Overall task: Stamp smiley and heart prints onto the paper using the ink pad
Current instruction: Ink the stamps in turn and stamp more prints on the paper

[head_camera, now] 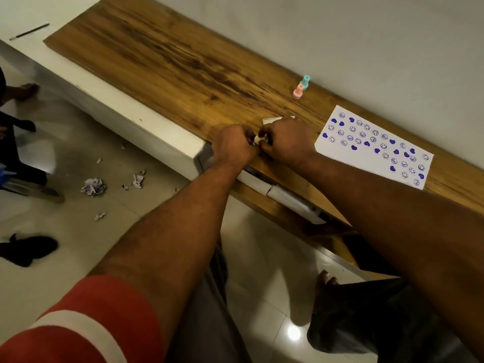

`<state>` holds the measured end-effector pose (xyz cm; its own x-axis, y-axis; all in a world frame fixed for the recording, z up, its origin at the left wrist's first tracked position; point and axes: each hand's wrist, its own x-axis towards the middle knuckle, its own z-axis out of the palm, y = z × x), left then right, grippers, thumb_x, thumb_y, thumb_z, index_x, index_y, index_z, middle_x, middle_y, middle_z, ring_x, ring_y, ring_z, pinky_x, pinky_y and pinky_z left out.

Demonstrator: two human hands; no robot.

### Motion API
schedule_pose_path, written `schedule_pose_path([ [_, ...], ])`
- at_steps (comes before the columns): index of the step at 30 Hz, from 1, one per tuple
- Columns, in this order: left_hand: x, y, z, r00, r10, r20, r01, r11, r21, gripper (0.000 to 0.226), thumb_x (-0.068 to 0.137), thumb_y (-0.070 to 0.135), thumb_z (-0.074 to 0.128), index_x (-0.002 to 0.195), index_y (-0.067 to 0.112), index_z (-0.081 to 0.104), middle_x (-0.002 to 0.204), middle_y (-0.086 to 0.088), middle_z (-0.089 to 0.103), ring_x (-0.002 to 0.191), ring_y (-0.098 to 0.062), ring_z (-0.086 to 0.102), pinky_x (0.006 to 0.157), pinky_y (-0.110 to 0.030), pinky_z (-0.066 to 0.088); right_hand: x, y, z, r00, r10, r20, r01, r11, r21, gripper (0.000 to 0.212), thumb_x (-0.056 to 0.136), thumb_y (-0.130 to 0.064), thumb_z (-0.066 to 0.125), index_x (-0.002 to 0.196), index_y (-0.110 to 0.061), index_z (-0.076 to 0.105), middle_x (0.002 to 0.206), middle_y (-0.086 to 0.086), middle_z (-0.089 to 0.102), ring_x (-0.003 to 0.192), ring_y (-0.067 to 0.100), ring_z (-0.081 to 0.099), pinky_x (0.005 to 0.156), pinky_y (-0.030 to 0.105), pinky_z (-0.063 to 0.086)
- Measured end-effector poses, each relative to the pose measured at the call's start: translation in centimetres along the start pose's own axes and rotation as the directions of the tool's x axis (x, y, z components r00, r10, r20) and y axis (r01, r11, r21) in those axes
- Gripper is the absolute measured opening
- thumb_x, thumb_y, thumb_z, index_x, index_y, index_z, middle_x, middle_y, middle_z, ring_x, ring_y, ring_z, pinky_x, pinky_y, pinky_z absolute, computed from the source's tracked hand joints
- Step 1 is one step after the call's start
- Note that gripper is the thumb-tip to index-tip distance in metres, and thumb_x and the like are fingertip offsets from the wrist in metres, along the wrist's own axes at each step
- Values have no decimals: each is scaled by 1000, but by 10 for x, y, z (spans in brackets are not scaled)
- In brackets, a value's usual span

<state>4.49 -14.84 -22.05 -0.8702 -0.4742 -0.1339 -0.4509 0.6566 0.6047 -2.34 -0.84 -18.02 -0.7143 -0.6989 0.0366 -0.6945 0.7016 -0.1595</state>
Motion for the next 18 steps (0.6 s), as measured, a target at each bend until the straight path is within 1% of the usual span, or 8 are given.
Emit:
schedule_pose_path([
  [4,-1,0,-1,1000,29,-9,-29,999,20,24,81,30,84,104,27,78,82,14,64,77,-9,59,53,-21,34,13,-8,-8,996,-51,71,61,987,-146,28,95,-42,63,110,-23,76,90,1,72,87,18,65,100,42,46],
  [6,0,0,-2,999,42,2,-42,999,33,21,81,33,83,99,26,77,85,11,67,78,-11,62,53,-23,35,22,-14,-15,988,-67,138,98,969,-228,24,95,-39,65,108,-22,76,89,2,70,87,20,65,102,44,43],
  [8,1,-1,-3,999,49,14,-50,998,35,18,80,37,83,89,26,71,80,9,66,73,-11,61,51,-24,37,30,-21,-22,971,-81,224,146,945,-293,24,94,-38,67,109,-20,76,91,3,69,91,23,65,100,45,45],
  [10,1,-3,-2,997,73,19,-73,997,28,22,80,38,84,81,27,65,73,9,62,68,-10,60,51,-25,40,38,-28,-27,956,-70,285,164,934,-318,25,93,-36,70,109,-17,74,88,4,63,90,24,64,95,44,48],
  [13,2,-7,-2,995,102,15,-103,995,13,22,80,37,84,80,24,67,72,8,62,65,-8,59,52,-24,42,46,-34,-25,946,-39,321,148,935,-323,23,93,-31,73,107,-12,72,85,5,55,80,21,54,74,37,48],
  [15,4,-8,-2,993,114,7,-114,993,6,22,79,38,85,83,24,68,73,11,61,63,-2,55,51,-23,40,47,-32,-22,948,-11,317,105,954,-280,26,93,-31,74,109,-11,72,87,4,57,79,18,54,68,32,46],
  [16,4,-8,-2,994,110,3,-110,994,9,21,78,38,85,83,26,67,72,12,60,62,0,53,50,-22,38,47,-27,-22,949,1,315,80,966,-245,29,92,-34,74,111,-12,73,88,3,59,79,18,57,68,32,48],
  [18,6,-8,1,996,87,-4,-87,996,11,20,79,39,83,80,34,64,72,13,62,63,0,54,49,-21,34,46,-16,-22,950,27,310,19,989,-145,39,88,-47,75,110,-16,74,91,0,66,83,18,62,70,32,55],
])
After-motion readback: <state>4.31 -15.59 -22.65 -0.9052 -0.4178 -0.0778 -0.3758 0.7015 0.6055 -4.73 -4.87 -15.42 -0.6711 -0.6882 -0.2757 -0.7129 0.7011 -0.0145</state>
